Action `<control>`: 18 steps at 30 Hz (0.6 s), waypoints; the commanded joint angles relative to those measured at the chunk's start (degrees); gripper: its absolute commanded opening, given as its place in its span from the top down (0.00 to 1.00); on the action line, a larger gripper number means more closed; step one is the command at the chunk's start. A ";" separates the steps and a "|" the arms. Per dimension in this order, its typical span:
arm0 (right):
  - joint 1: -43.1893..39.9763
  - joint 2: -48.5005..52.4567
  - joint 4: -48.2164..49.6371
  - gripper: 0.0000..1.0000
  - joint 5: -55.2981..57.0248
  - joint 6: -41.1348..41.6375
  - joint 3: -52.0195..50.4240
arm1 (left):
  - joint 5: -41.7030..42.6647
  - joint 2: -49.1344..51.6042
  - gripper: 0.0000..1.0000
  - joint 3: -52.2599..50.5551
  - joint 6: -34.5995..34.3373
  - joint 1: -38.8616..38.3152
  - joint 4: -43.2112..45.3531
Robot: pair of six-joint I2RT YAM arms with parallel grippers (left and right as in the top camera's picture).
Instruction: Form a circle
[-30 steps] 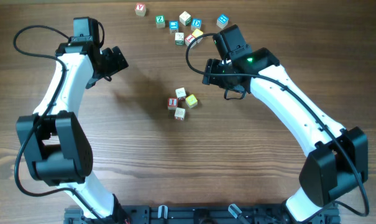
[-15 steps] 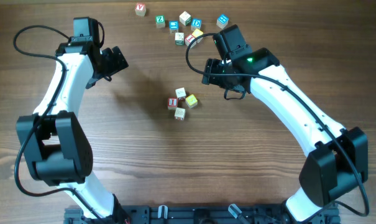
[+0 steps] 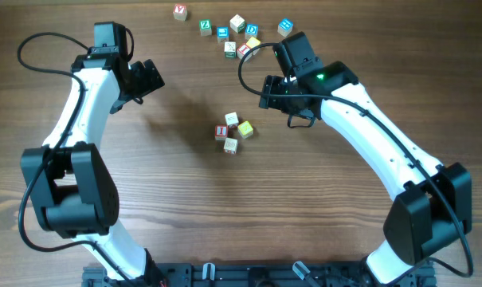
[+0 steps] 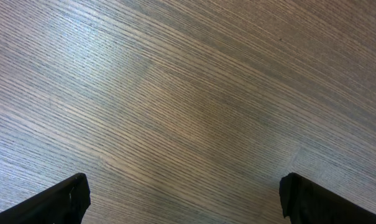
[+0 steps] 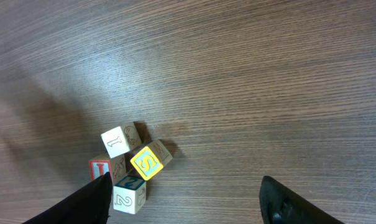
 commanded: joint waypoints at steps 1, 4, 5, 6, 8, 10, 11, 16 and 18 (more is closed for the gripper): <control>0.24 0.15 -0.04 0.23 1.38 -0.09 -0.42 | 0.07 -0.98 0.00 0.63 0.26 0.20 0.00; 0.24 0.13 0.00 0.23 1.40 -0.11 -0.42 | 0.07 -0.98 0.00 0.63 0.26 0.20 0.00; 0.24 0.15 0.02 0.20 1.42 -0.11 -0.42 | 0.07 -0.98 0.00 0.63 0.26 0.20 0.00; 0.24 0.15 0.09 0.20 1.46 -0.11 -0.42 | 0.07 -0.98 0.00 0.63 0.26 0.20 0.00; 0.24 0.15 0.42 0.19 2.38 -0.11 -0.42 | 0.07 -0.98 0.00 0.63 0.26 0.20 0.00; 0.24 0.13 0.79 0.19 5.03 -0.11 -0.42 | 0.07 -0.98 0.00 0.63 0.26 0.20 0.00; 0.22 0.15 1.14 0.19 6.49 -0.11 -0.42 | 0.07 -0.98 0.00 0.63 0.26 0.20 0.00; 0.22 0.20 4.96 0.23 16.92 -0.59 -0.42 | 0.07 -0.98 0.00 0.63 0.26 0.20 0.00; 0.00 0.31 6.82 0.26 20.57 -2.58 -0.42 | 0.07 -0.98 0.00 0.63 0.26 0.20 0.00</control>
